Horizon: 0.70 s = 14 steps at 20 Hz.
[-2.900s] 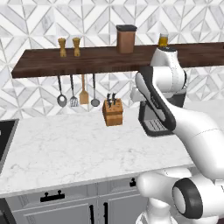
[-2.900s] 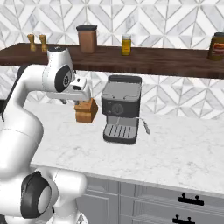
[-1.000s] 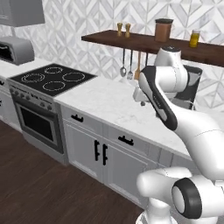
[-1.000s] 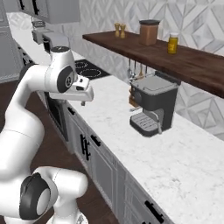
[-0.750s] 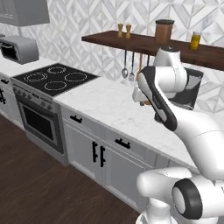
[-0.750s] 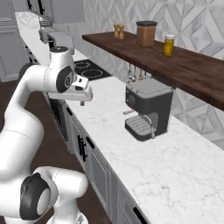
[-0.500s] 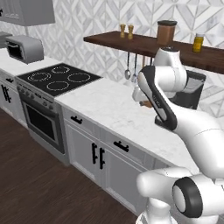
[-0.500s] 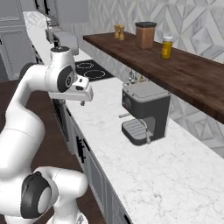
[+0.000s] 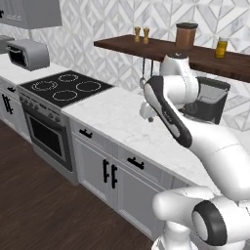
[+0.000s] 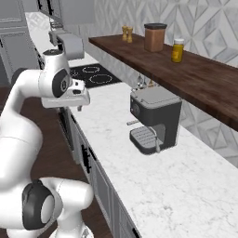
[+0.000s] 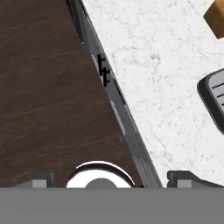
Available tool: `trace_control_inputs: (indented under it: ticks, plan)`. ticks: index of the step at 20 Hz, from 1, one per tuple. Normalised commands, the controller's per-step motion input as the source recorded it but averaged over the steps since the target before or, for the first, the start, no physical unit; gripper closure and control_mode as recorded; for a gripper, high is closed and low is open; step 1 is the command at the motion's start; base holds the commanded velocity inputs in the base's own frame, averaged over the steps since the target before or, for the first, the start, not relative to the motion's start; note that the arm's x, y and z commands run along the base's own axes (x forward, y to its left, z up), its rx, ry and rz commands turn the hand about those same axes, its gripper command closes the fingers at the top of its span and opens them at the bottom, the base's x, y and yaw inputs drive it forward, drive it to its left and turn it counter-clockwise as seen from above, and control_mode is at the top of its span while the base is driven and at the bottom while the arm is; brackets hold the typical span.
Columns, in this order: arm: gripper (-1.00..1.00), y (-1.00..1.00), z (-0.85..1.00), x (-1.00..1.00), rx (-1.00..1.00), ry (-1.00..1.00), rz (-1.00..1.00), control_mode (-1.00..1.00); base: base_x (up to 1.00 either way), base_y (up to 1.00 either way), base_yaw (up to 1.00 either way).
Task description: Take a straw from the drawer in front and place it inside the glass cup on the dining counter.
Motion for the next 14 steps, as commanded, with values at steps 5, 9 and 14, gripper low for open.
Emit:
trace_control_inputs:
  ticks: [5,9,14]
  plan:
    - [-1.0,0.78,-0.53,0.0,-0.24,0.0,0.07,-1.0,0.0,0.0,0.0]
    - [-1.0,0.75,-0.91,0.14,-0.32,0.0,0.02,-1.0,0.0,0.0,0.0]
    - [-1.0,0.69,-0.95,0.04,-0.36,-0.03,0.0,-1.0,0.0,0.0,0.0]
